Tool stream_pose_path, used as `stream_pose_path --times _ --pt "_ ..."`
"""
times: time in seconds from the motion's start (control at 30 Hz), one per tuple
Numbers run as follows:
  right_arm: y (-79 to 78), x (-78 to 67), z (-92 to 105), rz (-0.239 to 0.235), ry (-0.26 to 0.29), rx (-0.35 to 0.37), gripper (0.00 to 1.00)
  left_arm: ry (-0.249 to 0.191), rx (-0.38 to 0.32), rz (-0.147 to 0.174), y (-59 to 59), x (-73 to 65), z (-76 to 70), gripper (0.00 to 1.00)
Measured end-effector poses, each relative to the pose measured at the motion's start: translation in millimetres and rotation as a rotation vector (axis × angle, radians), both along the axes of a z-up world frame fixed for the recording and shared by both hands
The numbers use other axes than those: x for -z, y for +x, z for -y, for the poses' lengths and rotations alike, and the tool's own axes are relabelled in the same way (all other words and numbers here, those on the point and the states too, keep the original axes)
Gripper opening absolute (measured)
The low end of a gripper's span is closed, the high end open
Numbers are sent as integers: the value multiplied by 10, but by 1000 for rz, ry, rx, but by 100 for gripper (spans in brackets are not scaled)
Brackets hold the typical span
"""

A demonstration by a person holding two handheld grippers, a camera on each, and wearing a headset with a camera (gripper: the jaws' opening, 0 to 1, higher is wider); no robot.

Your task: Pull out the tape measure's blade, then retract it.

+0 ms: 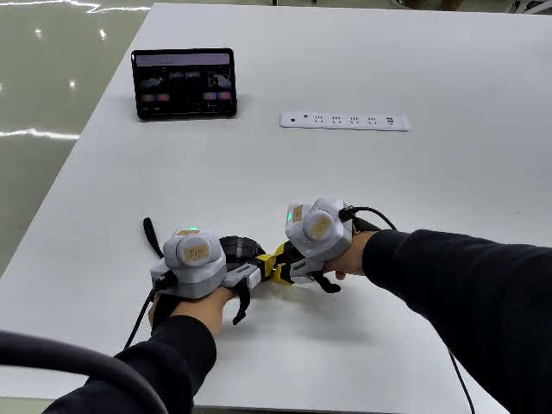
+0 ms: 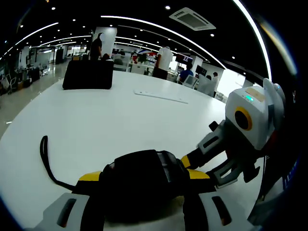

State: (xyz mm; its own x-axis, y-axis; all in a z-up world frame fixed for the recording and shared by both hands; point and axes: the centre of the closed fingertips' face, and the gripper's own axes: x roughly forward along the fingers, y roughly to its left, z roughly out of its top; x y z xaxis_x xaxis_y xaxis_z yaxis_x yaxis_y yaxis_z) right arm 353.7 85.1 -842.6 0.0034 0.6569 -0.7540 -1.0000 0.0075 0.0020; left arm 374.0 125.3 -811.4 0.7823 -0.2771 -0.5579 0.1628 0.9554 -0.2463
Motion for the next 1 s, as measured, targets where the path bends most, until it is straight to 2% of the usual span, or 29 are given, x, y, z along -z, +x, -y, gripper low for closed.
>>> stream_pose_path --times 0.23,0.6,0.73,0.77,0.93,1.0 --pt "-1 -4 1 0 -3 4 12 -1 0 0 -1 -2 1 62" --pt "-2 -8 3 1 -5 17 12 -15 6 -17 4 -2 4 64" --pt "-1 -8 5 5 -3 23 12 -22 17 -34 -17 10 6 66" --pt "-2 -9 7 6 -4 23 12 -14 10 -43 -20 21 -18 68" --pt "-1 -53 52 -8 9 62 14 -10 21 -26 15 -59 -104 88" --pt "-9 -85 73 -11 22 72 19 26 62 -21 15 -72 -128 100"
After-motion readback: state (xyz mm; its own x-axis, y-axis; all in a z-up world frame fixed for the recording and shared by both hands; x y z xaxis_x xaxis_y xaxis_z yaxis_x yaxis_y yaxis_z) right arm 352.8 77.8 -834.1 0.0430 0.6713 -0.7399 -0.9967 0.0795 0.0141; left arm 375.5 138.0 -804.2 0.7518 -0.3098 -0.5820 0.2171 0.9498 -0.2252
